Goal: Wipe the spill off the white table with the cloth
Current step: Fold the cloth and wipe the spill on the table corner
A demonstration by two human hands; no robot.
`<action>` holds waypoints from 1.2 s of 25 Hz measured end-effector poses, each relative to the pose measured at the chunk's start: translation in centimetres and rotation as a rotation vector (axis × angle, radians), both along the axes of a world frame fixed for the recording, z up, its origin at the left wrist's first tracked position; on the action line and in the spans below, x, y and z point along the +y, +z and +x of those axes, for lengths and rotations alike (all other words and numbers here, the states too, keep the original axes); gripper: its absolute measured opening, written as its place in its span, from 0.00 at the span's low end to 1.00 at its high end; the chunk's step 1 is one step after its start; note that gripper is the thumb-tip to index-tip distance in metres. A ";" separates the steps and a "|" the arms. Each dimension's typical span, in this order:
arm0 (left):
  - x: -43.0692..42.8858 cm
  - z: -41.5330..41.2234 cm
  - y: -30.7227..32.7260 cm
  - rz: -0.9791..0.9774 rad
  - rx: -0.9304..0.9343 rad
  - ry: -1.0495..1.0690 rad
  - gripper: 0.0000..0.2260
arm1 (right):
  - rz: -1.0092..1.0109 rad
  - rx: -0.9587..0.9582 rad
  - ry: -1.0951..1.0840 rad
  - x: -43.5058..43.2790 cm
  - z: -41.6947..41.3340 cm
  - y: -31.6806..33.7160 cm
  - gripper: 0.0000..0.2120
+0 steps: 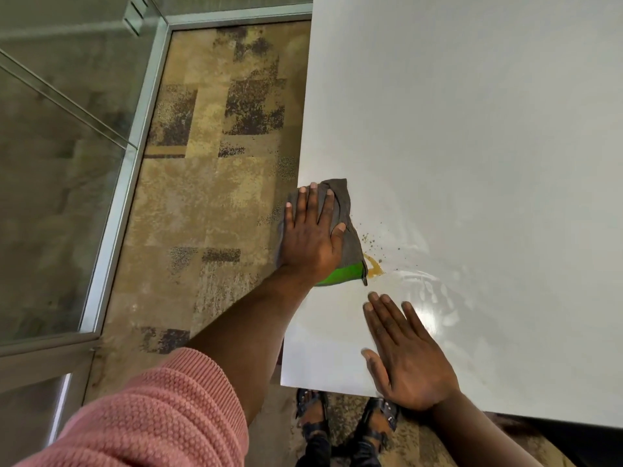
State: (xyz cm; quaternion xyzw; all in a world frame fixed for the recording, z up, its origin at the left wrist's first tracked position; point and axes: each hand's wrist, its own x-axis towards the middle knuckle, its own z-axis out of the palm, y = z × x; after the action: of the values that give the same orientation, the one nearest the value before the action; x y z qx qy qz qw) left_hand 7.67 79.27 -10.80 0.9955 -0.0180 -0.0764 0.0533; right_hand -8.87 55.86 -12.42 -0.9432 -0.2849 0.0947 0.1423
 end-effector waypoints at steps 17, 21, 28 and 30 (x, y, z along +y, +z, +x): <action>-3.8 -16.9 0.3 -0.035 0.018 -0.036 0.32 | 0.147 -0.015 -0.006 -0.2 -0.7 1.9 0.31; -8.0 -20.5 0.0 -0.004 0.054 -0.096 0.33 | 0.204 0.005 -0.147 -0.8 -0.8 2.6 0.30; -13.0 -18.7 0.5 -0.137 0.078 -0.171 0.33 | 0.276 0.049 -0.417 -2.8 -4.0 3.2 0.29; -11.9 -18.4 1.7 -0.418 0.076 -0.117 0.29 | 0.264 0.049 -0.460 -2.6 -3.6 3.6 0.29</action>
State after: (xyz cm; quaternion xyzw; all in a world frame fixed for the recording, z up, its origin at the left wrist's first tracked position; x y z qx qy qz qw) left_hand -10.69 67.35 -9.14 0.9564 -0.0889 -0.1116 0.2547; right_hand -12.49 53.26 -8.78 -0.9538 -0.0696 0.0447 0.2889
